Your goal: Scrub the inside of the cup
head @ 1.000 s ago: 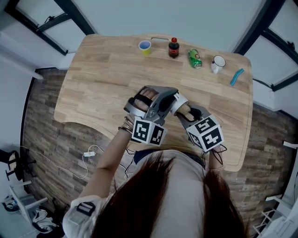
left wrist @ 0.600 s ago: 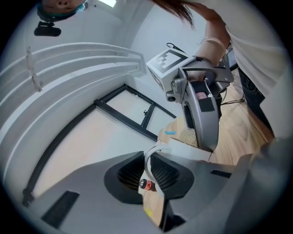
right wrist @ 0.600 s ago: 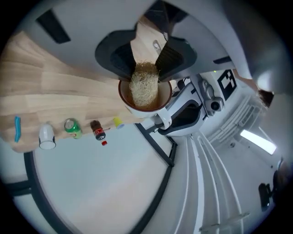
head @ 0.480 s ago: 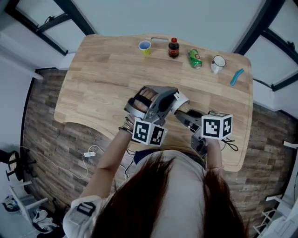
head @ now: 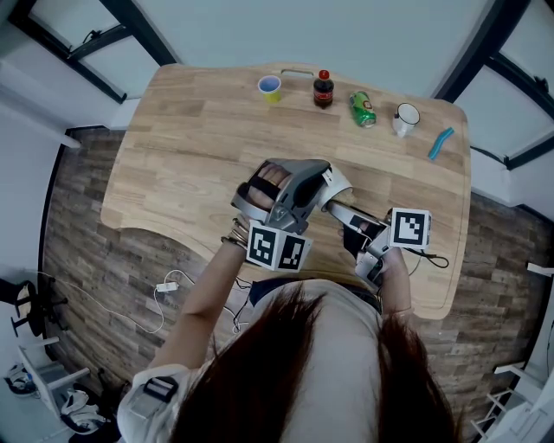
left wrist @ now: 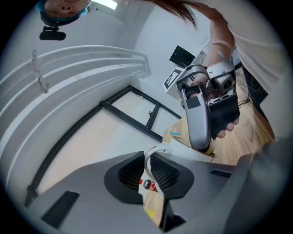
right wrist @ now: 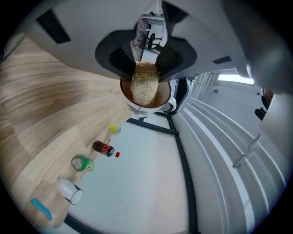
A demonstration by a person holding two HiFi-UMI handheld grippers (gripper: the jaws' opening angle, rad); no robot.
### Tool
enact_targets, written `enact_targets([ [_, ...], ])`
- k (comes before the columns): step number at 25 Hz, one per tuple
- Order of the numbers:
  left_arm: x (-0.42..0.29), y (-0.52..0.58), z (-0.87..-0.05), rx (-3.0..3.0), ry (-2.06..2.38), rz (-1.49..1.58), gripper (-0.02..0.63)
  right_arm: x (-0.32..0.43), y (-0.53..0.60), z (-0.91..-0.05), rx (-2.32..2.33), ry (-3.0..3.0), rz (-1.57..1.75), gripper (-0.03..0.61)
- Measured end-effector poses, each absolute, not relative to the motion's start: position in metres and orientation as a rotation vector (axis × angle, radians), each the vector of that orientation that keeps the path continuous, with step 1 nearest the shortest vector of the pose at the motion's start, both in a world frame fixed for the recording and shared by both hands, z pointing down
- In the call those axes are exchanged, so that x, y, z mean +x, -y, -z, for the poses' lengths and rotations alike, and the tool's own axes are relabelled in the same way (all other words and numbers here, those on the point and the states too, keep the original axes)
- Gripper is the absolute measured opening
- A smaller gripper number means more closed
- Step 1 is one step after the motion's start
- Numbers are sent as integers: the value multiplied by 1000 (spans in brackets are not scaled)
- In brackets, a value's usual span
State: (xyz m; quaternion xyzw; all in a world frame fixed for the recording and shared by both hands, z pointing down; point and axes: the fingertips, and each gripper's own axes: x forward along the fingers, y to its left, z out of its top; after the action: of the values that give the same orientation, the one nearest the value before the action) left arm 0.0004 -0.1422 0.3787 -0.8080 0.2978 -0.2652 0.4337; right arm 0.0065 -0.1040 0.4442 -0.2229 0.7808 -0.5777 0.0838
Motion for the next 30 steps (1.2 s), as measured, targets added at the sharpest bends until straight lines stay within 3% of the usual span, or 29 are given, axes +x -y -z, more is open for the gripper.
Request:
enact_targets([
  [30,-23,172,-379,-2209,-1031,625,52,10,106,-434,-821,-2503,1575,143],
])
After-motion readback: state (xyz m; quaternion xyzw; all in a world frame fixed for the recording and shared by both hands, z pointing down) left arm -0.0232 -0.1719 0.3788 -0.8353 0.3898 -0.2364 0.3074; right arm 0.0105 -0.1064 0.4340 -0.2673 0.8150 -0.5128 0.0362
